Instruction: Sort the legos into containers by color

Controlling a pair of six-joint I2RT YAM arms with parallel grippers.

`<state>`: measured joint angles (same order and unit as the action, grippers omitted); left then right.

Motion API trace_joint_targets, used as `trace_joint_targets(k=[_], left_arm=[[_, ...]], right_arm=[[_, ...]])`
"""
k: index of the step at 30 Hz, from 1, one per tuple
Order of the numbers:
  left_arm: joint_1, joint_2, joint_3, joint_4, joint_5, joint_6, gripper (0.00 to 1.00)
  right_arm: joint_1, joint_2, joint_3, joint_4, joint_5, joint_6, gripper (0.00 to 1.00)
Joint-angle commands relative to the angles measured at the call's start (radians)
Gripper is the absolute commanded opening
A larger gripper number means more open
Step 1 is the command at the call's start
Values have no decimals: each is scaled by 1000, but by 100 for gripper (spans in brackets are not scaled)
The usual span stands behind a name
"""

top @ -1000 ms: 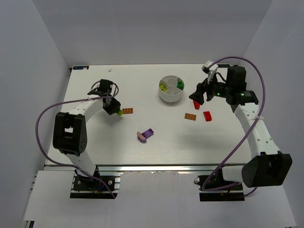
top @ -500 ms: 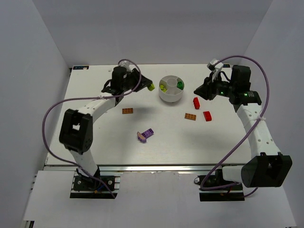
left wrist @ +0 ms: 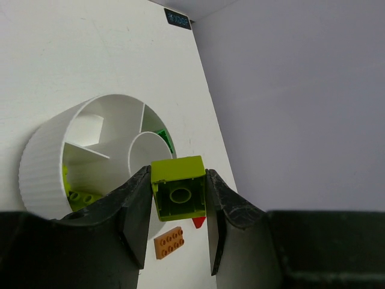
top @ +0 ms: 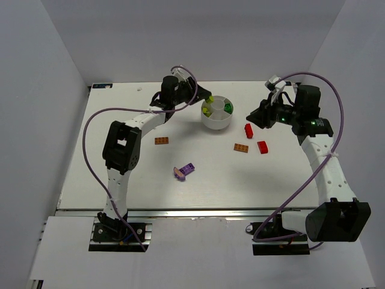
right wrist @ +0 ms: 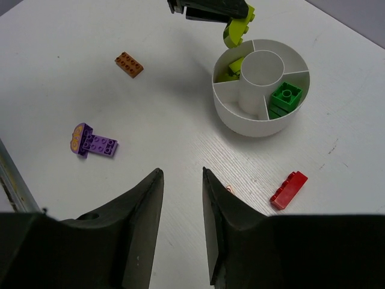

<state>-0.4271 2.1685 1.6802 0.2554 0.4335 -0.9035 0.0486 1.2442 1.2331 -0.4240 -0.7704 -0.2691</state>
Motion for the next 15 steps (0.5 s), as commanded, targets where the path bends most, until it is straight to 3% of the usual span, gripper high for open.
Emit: trace_joint_targets(k=[1, 15], left_arm=[[5, 2, 61, 22, 24, -18, 3], [7, 28, 26, -13, 28, 18, 17]], right_arm=[[-9, -17, -1, 33, -24, 8, 38], [-16, -5, 2, 34, -20, 11, 43]])
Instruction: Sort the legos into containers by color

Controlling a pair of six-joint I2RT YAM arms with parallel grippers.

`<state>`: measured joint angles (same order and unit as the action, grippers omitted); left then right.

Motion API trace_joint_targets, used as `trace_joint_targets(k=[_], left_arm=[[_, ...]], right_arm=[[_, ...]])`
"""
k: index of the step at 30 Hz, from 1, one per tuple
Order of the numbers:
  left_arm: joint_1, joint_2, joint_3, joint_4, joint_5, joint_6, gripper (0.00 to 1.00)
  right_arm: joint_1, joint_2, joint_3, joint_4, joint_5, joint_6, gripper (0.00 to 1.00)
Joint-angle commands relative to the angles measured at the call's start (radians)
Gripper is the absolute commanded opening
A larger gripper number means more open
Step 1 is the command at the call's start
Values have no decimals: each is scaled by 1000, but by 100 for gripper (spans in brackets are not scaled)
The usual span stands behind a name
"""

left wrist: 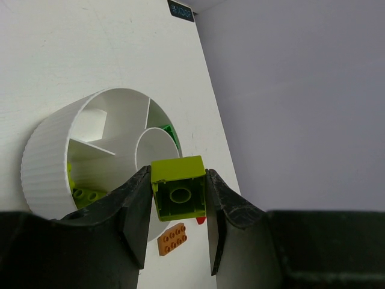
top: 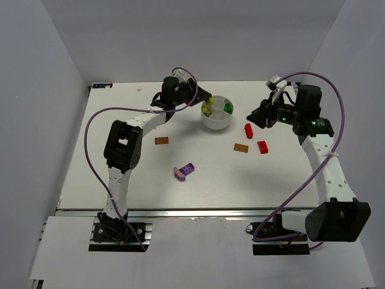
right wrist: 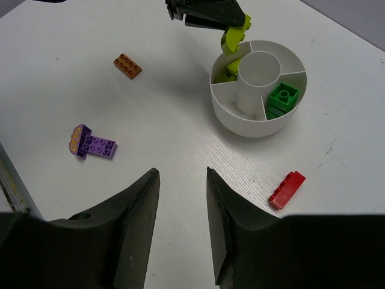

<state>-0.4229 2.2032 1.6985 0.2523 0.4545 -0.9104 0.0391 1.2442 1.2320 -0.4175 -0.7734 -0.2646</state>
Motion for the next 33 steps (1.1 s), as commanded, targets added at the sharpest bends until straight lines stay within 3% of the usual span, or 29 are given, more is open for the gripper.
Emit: trace_joint_targets(k=[1, 20, 24, 33], left_arm=[[3, -2, 7, -13, 6, 27, 17], [12, 49, 55, -108, -11, 44, 28], [12, 52, 69, -120, -17, 47, 42], [12, 44, 84, -136, -28, 53, 55]], right_arm=[[-8, -5, 4, 26, -15, 7, 43], [-27, -11, 4, 22, -20, 7, 44], [-28, -12, 3, 20, -23, 7, 44], [-28, -17, -3, 20, -27, 10, 44]])
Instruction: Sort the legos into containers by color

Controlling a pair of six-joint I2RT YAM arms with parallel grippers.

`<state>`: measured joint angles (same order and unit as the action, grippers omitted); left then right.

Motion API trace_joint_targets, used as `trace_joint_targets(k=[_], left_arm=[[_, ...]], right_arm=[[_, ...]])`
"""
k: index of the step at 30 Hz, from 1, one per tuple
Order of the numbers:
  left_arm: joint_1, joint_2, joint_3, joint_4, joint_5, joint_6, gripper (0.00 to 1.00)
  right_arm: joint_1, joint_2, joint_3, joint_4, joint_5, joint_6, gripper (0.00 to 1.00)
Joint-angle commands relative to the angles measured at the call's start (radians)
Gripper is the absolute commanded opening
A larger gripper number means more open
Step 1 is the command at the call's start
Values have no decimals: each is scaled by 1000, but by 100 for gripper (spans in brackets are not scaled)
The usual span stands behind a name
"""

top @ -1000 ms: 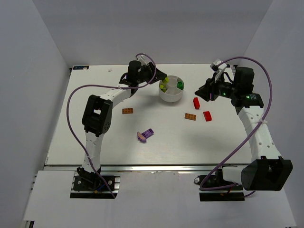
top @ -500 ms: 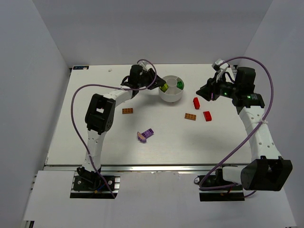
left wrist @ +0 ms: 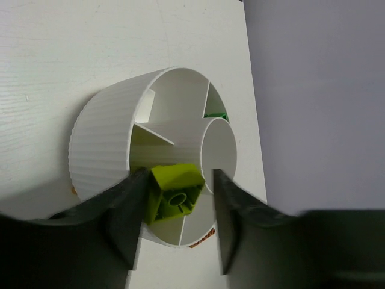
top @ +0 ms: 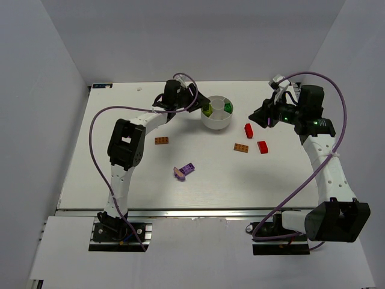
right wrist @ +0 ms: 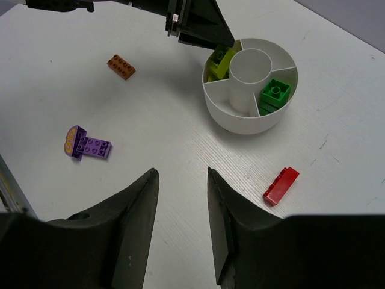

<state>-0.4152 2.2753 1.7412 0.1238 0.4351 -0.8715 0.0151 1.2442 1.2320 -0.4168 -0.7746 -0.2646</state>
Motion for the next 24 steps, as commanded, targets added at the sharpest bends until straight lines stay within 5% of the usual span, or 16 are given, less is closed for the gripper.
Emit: trace_joint_targets(k=[1, 11, 18, 24], left_arm=[[4, -30, 41, -9, -9, 14, 62], [4, -57, 83, -41, -30, 34, 64], [27, -135, 146, -176, -85, 120, 64], [85, -393, -168, -162, -114, 186, 64]], right_arm=[[-4, -17, -3, 19, -28, 10, 44], [-4, -25, -2, -10, -54, -30, 45], [-4, -20, 24, -103, -136, -157, 67], [9, 18, 66, -310, -302, -399, 76]])
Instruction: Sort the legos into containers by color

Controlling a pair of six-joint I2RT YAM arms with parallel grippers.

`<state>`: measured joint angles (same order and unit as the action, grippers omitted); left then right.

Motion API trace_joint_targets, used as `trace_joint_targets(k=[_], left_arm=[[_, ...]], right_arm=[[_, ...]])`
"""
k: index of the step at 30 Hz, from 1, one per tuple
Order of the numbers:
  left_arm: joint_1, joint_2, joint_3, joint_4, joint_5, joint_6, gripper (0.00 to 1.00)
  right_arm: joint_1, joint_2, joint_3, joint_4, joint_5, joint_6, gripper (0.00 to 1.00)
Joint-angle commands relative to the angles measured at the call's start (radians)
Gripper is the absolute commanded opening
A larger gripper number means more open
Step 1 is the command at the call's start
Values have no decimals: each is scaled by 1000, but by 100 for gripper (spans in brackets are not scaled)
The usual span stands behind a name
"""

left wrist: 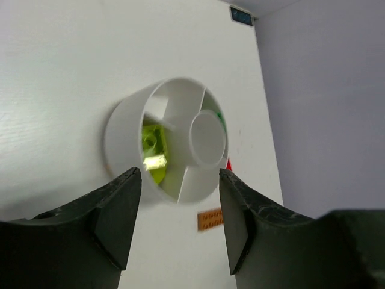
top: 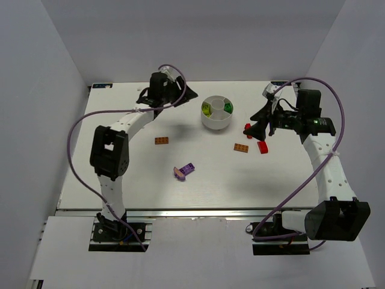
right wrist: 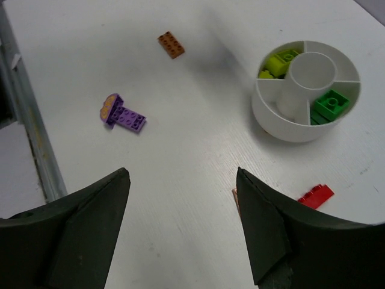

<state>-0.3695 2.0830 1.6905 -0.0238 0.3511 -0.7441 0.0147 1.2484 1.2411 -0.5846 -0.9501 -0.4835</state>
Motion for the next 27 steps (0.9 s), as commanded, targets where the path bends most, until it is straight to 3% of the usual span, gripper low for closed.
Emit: trace_joint_targets(k=[1, 4, 6, 8, 12, 18, 23, 24, 27], left_arm=[[50, -245, -179, -5, -35, 63, 64], [105, -421, -452, 48, -41, 29, 59], [156, -550, -648, 90, -29, -11, 50], [193, -630, -751, 107, -31, -31, 43], [205, -793, -876, 32, -64, -2, 28], [208, -1012, -995, -80, -121, -6, 26], [210, -1207, -1118, -112, -210, -63, 66], [211, -1221, -1118, -132, -221, -60, 71], [210, -1245, -1106, -212, -233, -31, 76]], right_arm=[[19, 22, 63, -187, -156, -232, 76], [89, 54, 83, -338, -132, -409, 76], [178, 86, 104, -426, -96, -512, 74], [246, 98, 100, -514, -30, -636, 72], [394, 100, 58, -526, 62, -799, 64], [520, 187, 57, -495, 243, -880, 64], [528, 285, 75, -246, 384, -617, 70], [528, 302, 80, -245, 460, -478, 71], [524, 376, 116, -159, 607, -345, 72]])
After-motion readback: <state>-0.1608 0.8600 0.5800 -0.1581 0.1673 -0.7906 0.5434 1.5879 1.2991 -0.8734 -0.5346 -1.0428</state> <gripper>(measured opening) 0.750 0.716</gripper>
